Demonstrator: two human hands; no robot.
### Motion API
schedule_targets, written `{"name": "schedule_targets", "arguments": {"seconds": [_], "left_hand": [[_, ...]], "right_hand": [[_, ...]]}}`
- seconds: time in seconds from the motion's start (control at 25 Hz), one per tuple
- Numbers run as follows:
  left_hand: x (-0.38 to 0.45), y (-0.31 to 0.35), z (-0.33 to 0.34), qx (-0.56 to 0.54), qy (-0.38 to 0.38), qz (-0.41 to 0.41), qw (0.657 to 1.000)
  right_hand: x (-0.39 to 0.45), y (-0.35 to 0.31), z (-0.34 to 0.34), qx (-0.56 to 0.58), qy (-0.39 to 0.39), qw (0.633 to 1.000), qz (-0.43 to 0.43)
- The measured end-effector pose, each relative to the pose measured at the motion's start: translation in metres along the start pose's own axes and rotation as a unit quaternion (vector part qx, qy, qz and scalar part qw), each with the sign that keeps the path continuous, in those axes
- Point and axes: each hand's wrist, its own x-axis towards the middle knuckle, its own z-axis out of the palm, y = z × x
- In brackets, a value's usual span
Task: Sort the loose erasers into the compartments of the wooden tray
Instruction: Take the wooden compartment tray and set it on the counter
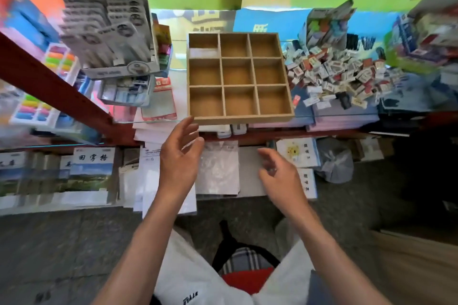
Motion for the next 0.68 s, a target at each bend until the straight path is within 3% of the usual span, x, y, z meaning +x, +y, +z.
{"name": "schedule_targets", "arguments": {"seconds": [0.12, 0.28, 0.52, 0.68], "left_hand": [[0.018, -0.033, 0.04, -0.02, 0.039, 0.021, 0.999], [0.039, -0.077, 0.074, 0.012, 0.057, 0.087, 0.994], [0.056, -0.124, 0.082, 0.033, 0.075, 0.186, 0.979], [0.024, -0.134, 0.076, 0.048, 0.066, 0.216, 0.973]], "right_hand": [[0.037, 0.031, 0.013, -0.032, -0.029, 0.998, -0.043], [0.073, 0.073, 0.037, -0.022, -0.003, 0.996, -0.088], [0.1, 0.128, 0.086, 0.029, 0.02, 0.989, -0.145], [0.068, 0.145, 0.089, 0.049, 0.037, 0.985, -0.161]]}}
